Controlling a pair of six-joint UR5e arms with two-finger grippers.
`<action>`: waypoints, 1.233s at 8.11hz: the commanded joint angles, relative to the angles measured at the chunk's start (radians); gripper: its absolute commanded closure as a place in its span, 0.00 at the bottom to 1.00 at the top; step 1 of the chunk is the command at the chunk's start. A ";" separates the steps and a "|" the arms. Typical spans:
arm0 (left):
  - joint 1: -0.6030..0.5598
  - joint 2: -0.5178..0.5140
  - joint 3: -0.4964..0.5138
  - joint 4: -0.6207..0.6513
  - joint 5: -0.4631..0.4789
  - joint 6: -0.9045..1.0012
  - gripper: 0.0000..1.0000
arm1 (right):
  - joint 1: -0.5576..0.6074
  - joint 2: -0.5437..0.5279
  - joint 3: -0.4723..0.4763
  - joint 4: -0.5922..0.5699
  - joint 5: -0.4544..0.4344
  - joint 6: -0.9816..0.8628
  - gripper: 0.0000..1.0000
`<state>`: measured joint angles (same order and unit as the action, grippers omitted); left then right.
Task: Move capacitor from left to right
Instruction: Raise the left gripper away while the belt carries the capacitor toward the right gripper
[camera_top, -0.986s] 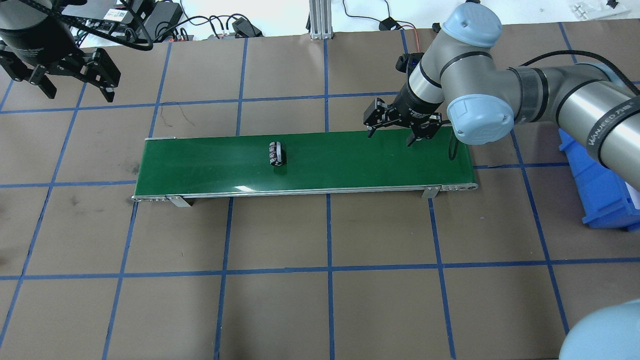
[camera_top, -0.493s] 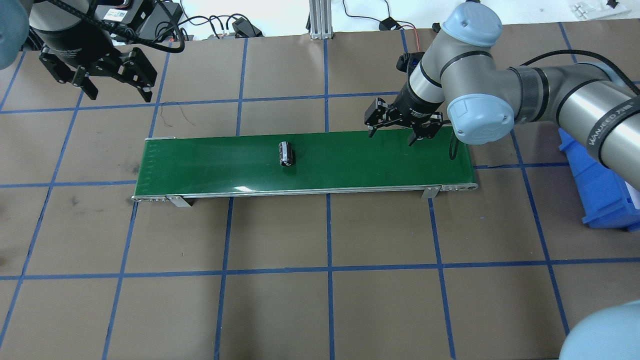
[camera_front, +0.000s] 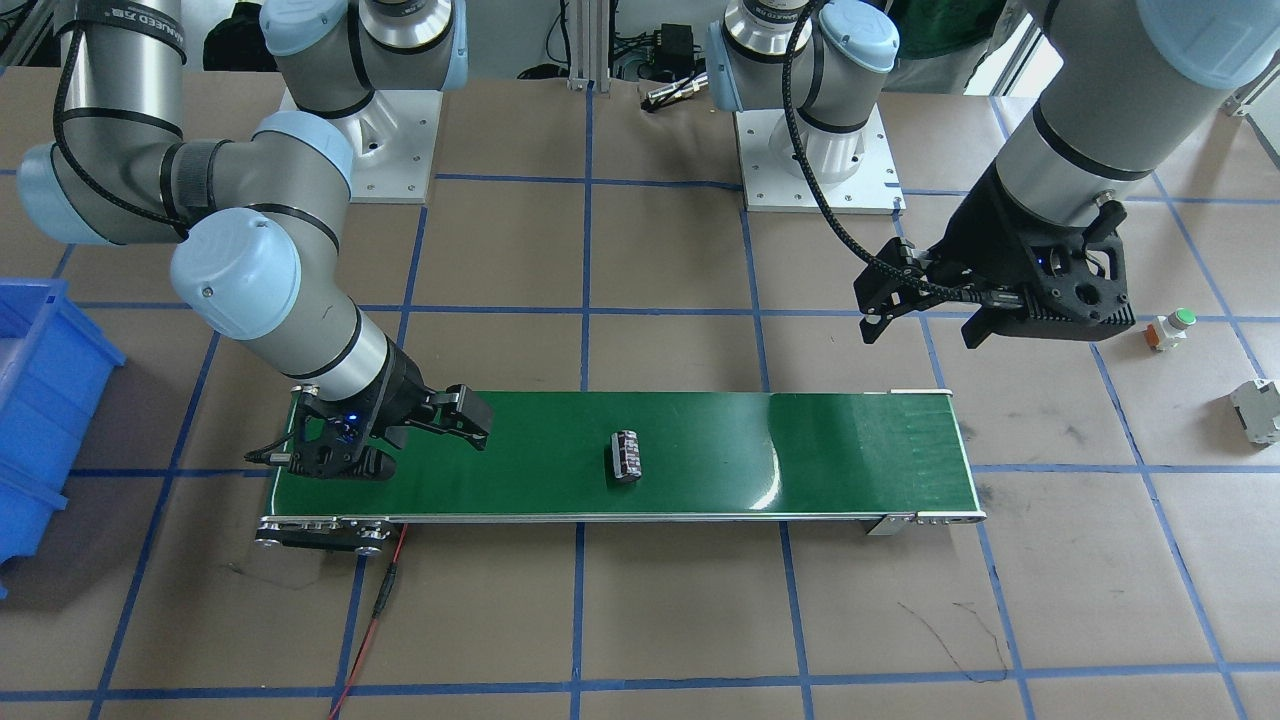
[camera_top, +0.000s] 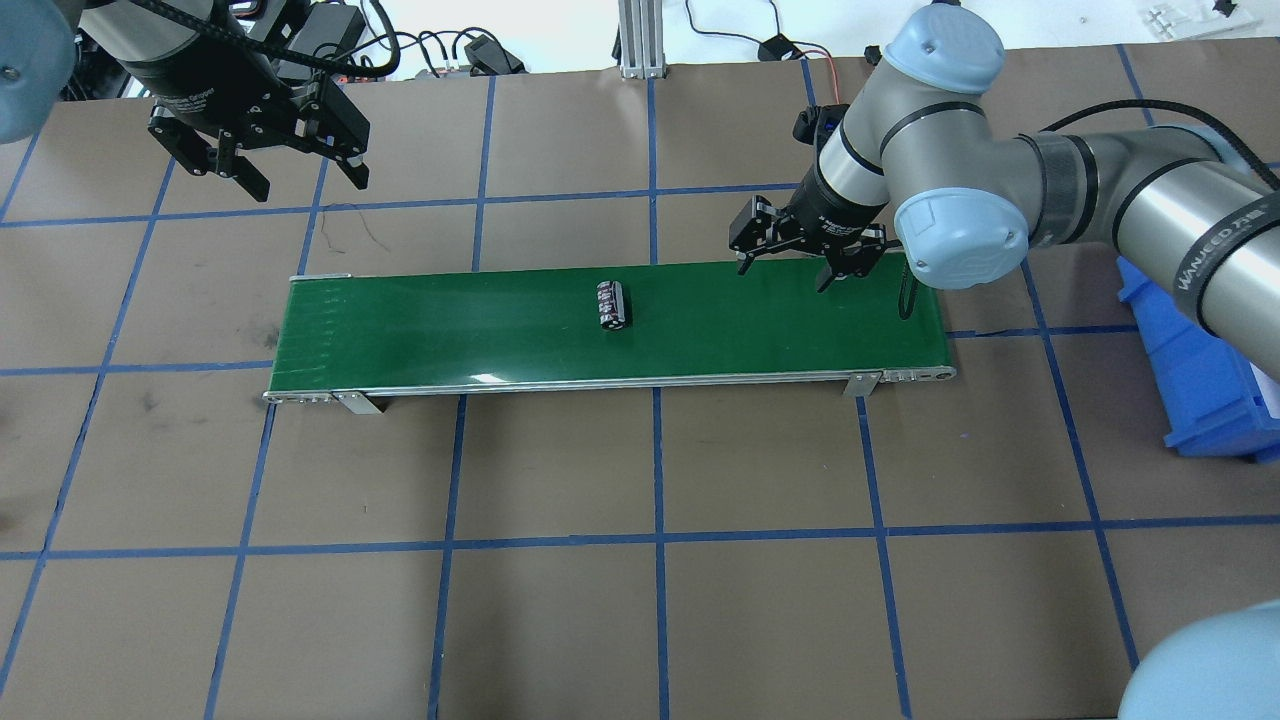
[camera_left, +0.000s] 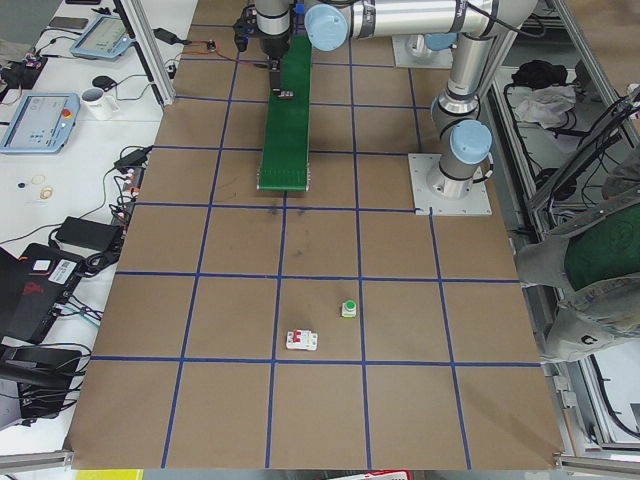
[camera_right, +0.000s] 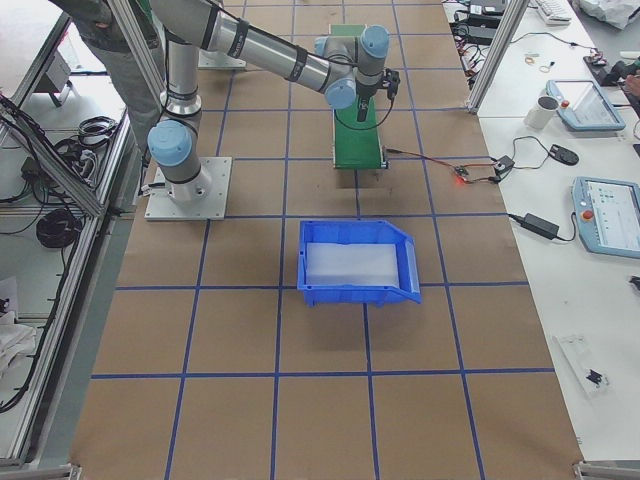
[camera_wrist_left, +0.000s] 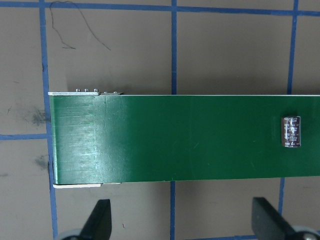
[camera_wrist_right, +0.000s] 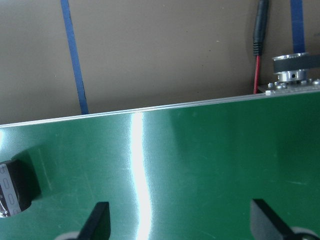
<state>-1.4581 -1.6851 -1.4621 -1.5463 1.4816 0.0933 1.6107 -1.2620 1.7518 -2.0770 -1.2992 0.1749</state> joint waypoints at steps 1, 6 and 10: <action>0.001 -0.002 -0.007 0.002 0.005 0.008 0.00 | 0.000 0.001 0.000 0.000 0.000 0.000 0.02; 0.002 -0.002 -0.011 0.023 0.029 0.013 0.00 | 0.000 0.001 0.002 -0.021 0.001 -0.119 0.05; 0.002 -0.002 -0.011 0.025 0.029 0.016 0.00 | 0.002 0.007 0.005 -0.021 -0.002 -0.124 0.05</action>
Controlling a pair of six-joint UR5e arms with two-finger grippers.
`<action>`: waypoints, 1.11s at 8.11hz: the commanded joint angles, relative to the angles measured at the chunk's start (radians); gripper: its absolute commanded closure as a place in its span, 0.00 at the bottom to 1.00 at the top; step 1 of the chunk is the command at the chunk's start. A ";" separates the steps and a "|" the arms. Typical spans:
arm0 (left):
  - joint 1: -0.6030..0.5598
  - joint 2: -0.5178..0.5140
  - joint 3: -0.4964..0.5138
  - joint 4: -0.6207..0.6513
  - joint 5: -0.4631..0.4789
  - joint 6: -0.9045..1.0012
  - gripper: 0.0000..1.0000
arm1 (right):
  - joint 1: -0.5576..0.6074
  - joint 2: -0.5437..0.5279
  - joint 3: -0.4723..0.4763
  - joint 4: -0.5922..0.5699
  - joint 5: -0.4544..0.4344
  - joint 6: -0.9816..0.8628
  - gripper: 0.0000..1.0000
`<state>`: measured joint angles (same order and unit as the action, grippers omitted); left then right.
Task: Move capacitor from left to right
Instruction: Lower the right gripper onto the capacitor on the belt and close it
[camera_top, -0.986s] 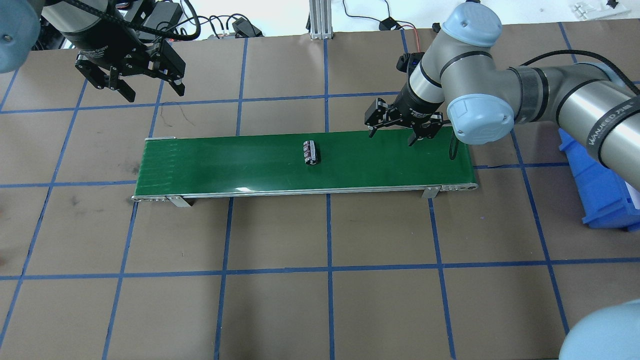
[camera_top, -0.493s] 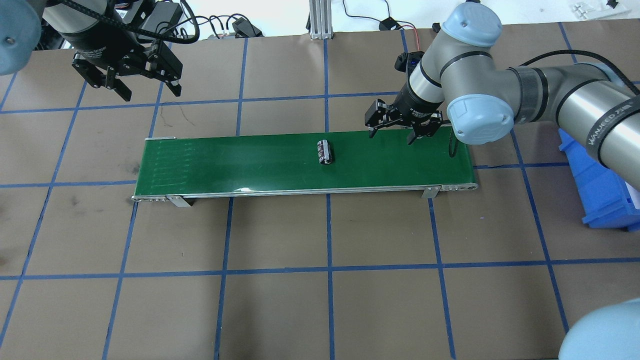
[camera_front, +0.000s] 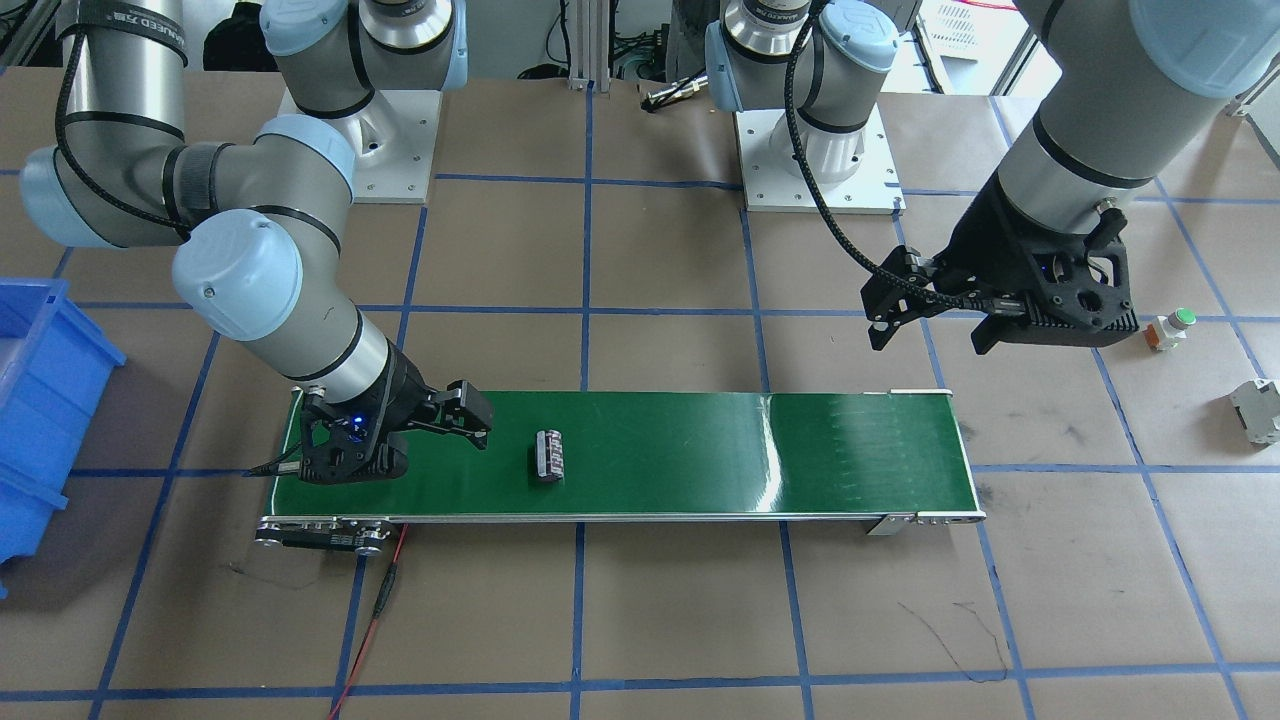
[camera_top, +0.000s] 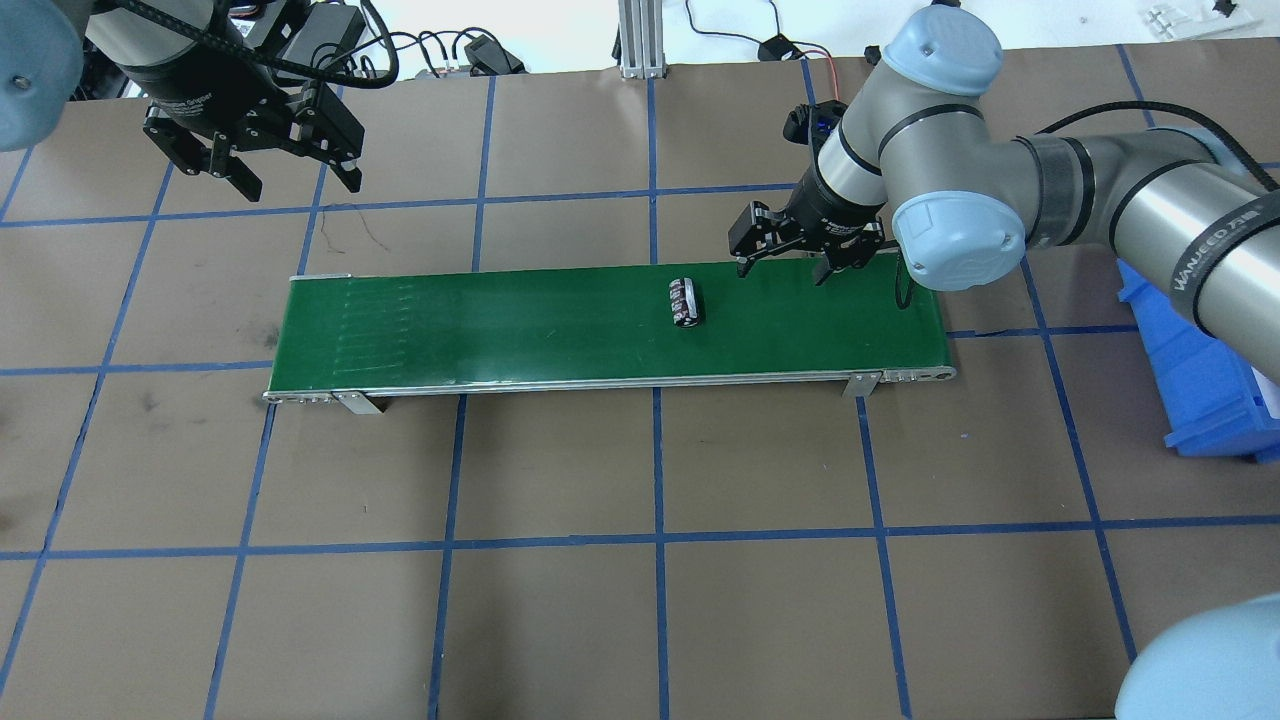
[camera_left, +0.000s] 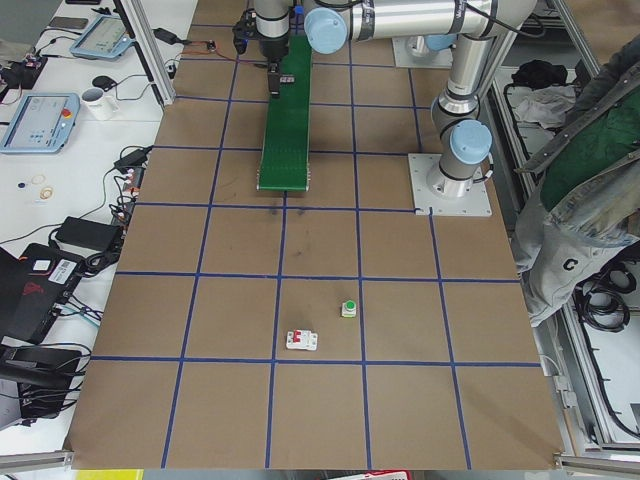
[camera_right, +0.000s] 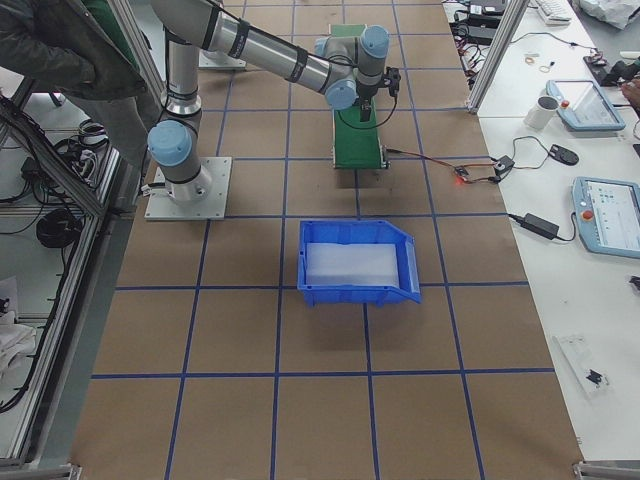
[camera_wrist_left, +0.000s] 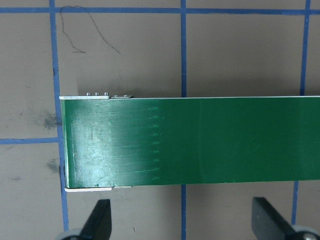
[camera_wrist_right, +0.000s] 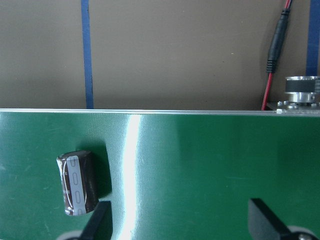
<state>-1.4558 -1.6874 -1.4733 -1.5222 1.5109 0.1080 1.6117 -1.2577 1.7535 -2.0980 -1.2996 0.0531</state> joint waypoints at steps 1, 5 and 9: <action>0.000 0.000 -0.001 0.000 0.000 0.001 0.00 | 0.000 0.003 0.017 0.000 0.000 -0.002 0.05; 0.000 -0.002 -0.001 0.011 0.002 0.001 0.00 | 0.014 0.003 0.021 -0.004 -0.001 -0.002 0.05; 0.000 -0.005 -0.001 0.016 0.002 0.002 0.00 | 0.014 0.006 0.038 -0.004 -0.022 -0.002 0.12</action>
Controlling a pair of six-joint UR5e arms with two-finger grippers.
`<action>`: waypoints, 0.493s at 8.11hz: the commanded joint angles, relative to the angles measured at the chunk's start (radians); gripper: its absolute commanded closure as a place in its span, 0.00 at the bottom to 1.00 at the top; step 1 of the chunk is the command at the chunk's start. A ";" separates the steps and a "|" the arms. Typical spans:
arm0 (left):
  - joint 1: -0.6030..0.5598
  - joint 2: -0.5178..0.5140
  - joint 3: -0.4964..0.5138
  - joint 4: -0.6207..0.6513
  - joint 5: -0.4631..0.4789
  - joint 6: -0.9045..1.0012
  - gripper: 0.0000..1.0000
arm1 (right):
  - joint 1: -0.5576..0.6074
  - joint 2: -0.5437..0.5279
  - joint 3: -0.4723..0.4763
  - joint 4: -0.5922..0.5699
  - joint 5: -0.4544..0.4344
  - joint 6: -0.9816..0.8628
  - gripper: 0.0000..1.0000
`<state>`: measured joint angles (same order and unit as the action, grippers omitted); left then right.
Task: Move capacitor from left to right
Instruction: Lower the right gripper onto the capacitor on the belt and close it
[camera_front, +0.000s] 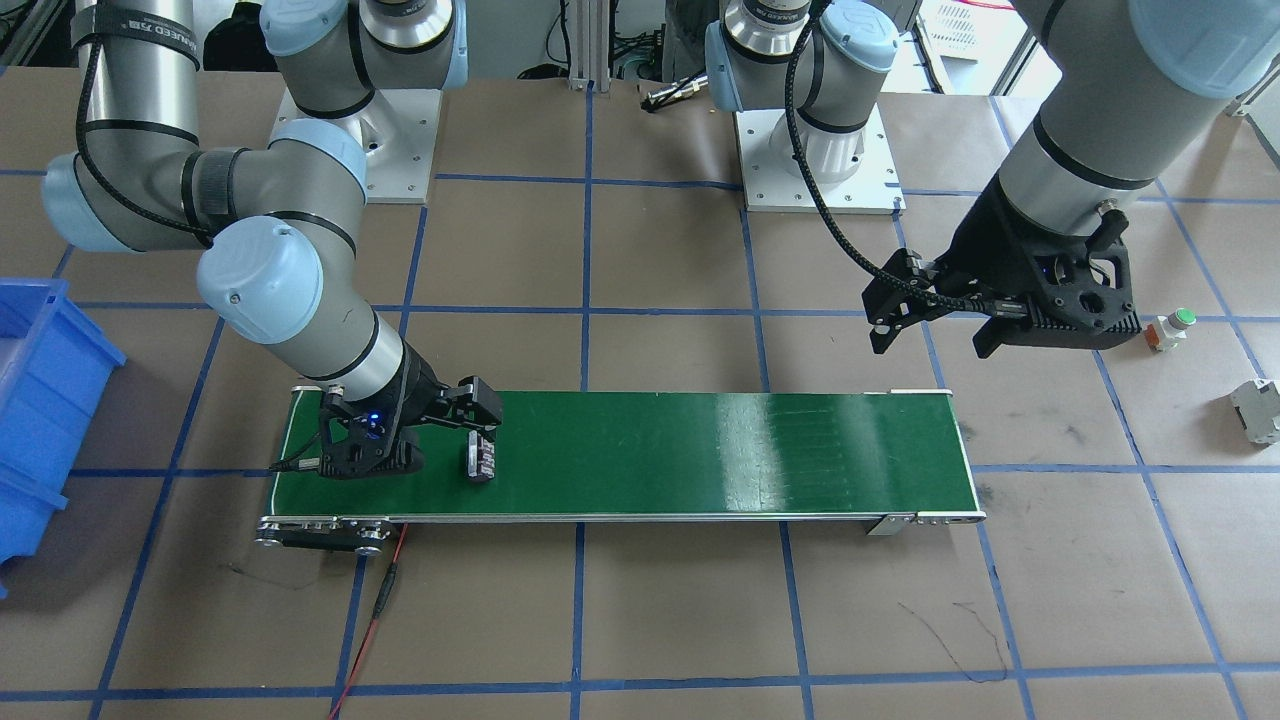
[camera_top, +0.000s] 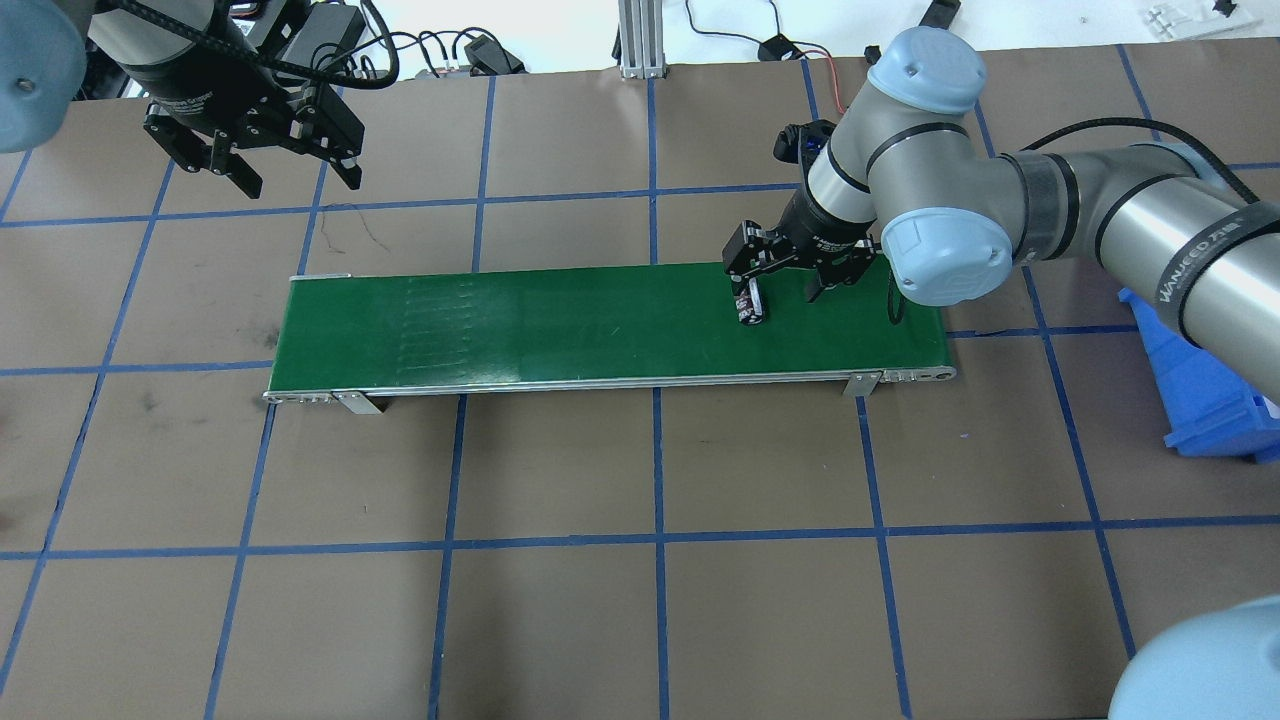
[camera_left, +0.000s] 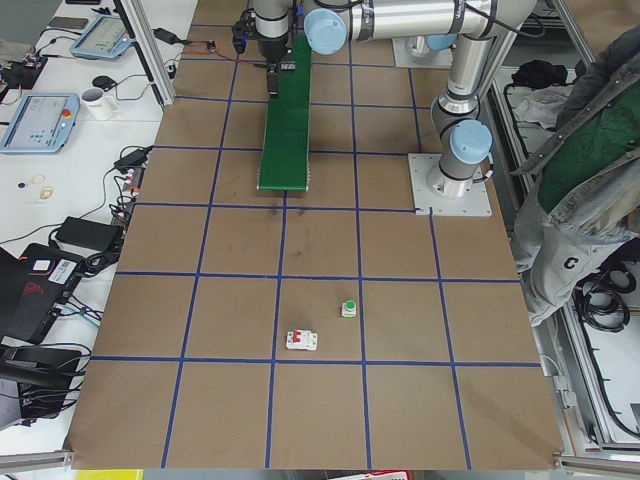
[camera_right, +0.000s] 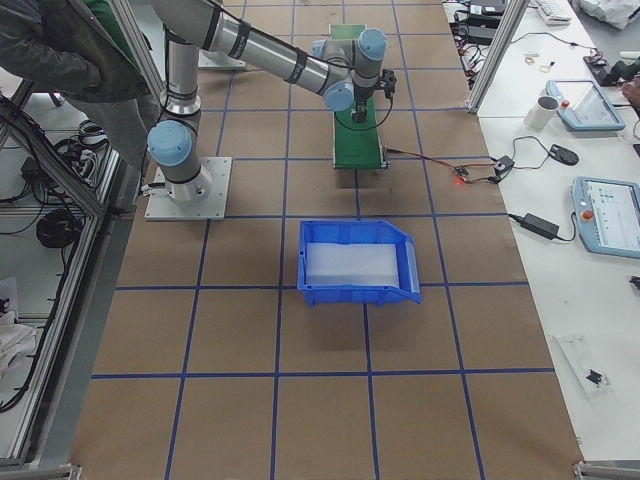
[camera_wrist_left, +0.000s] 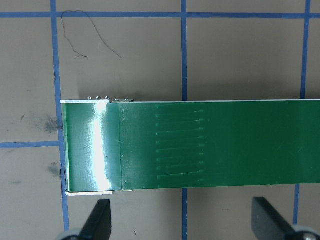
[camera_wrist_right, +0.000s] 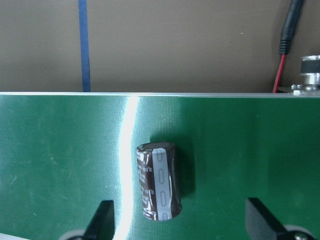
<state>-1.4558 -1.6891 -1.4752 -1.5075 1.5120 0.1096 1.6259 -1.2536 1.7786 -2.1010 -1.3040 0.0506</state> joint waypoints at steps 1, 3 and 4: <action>0.000 -0.003 0.001 0.001 0.001 0.001 0.00 | 0.000 0.005 0.013 -0.001 -0.020 0.000 0.17; 0.000 -0.004 -0.002 0.016 -0.001 0.001 0.00 | 0.000 0.025 0.013 -0.001 -0.024 -0.002 0.30; 0.000 -0.004 -0.005 0.018 -0.001 0.001 0.00 | 0.000 0.029 0.013 -0.002 -0.024 -0.002 0.37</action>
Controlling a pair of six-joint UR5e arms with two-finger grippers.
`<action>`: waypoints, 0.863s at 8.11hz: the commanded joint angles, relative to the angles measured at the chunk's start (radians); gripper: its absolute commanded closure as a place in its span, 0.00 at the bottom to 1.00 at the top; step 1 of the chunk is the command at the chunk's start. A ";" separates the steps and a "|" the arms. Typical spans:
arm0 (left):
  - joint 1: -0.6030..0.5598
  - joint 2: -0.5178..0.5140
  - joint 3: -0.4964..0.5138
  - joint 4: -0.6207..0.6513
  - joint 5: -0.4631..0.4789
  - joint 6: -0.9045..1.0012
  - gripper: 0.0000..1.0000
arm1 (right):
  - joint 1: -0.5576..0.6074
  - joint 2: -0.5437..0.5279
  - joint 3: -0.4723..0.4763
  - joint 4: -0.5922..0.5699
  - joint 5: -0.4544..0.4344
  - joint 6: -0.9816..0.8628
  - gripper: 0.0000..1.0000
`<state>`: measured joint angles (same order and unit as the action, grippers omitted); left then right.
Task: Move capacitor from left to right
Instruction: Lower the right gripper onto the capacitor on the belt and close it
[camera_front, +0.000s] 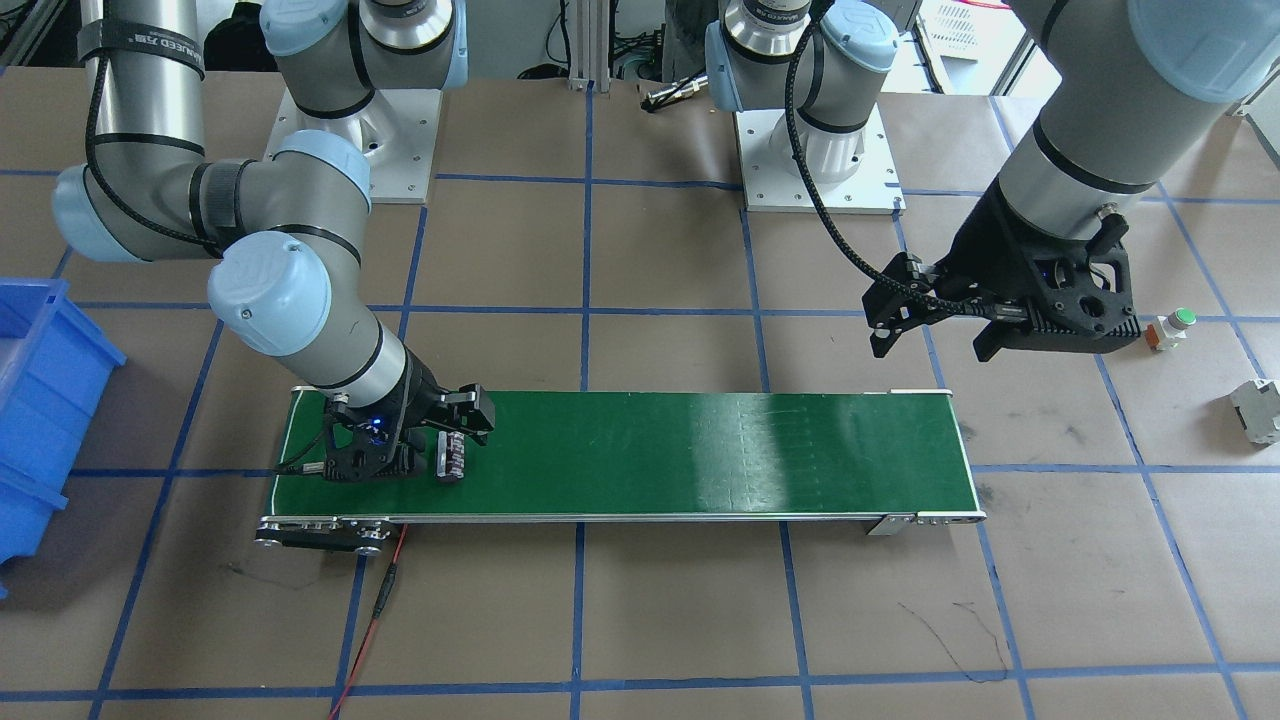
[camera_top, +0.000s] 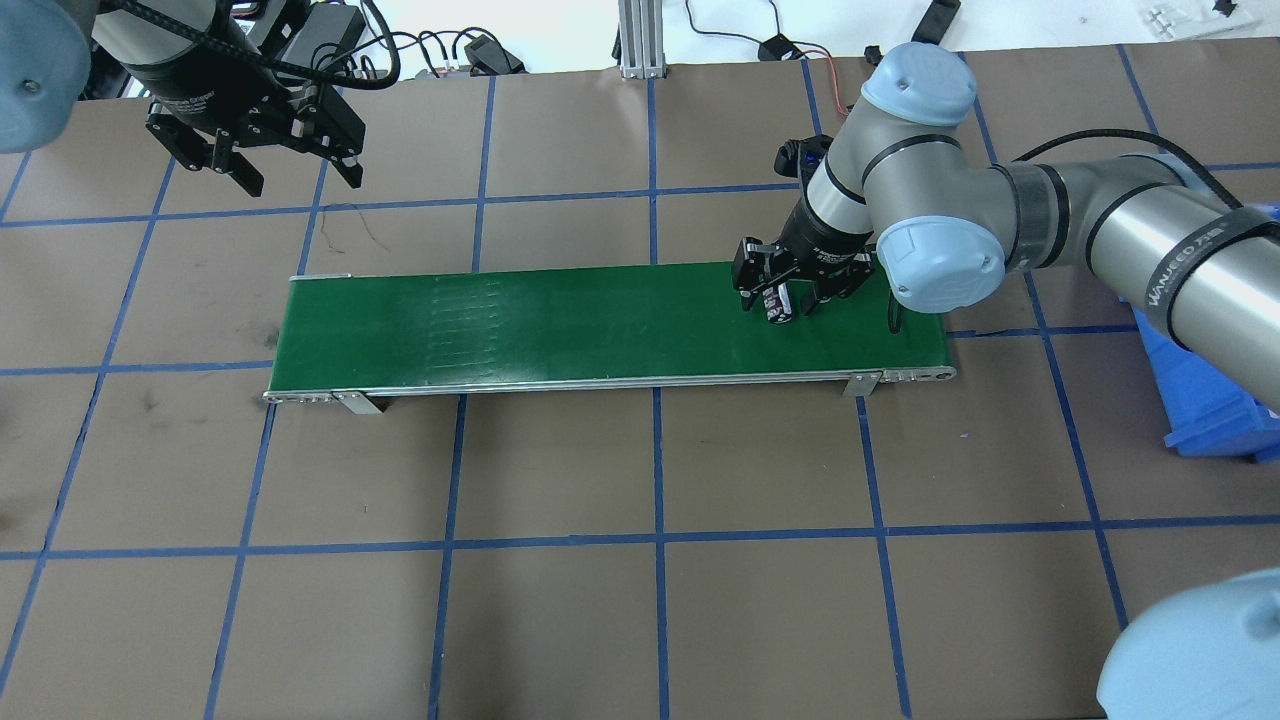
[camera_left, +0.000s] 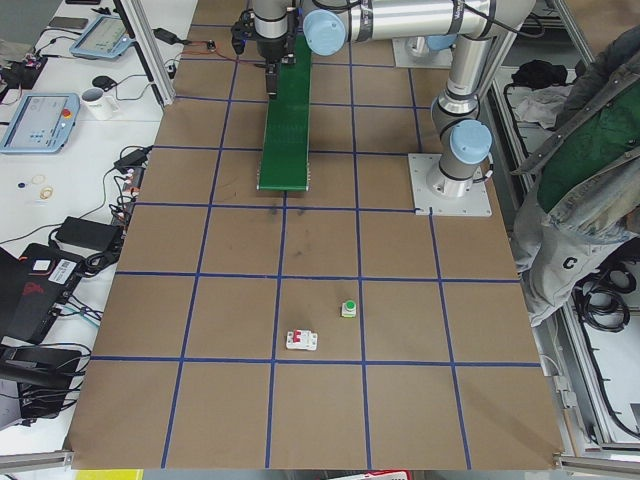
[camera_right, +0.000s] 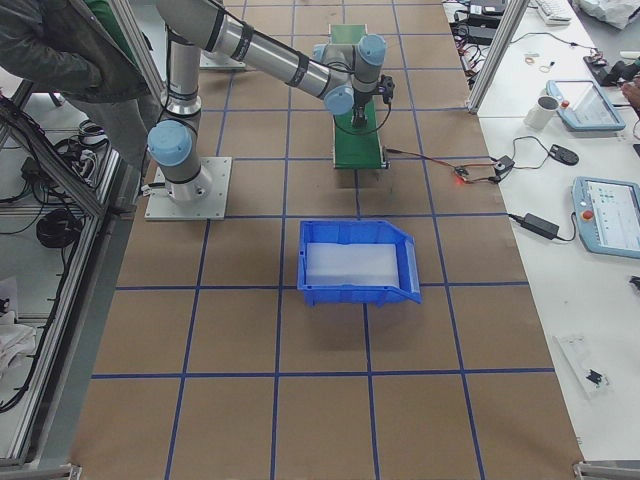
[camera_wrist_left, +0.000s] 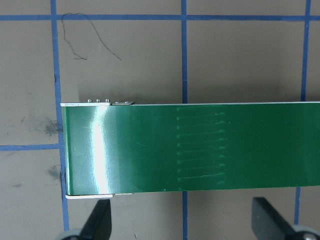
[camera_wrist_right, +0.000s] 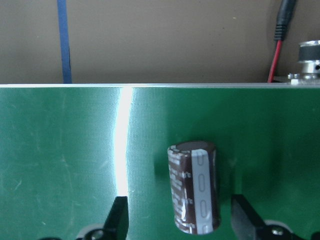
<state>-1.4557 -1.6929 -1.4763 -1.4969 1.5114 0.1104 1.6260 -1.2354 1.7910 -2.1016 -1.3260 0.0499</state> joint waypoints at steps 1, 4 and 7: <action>0.000 -0.001 -0.018 0.020 0.000 0.000 0.00 | 0.000 0.020 0.001 -0.001 -0.010 -0.001 0.42; 0.000 -0.001 -0.035 0.044 0.000 0.000 0.00 | -0.003 0.011 -0.002 0.000 -0.055 -0.001 0.92; 0.000 -0.001 -0.035 0.044 0.000 0.003 0.00 | -0.011 -0.035 -0.045 0.066 -0.056 0.007 1.00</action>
<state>-1.4562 -1.6935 -1.5105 -1.4531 1.5110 0.1124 1.6202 -1.2362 1.7789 -2.0887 -1.3805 0.0542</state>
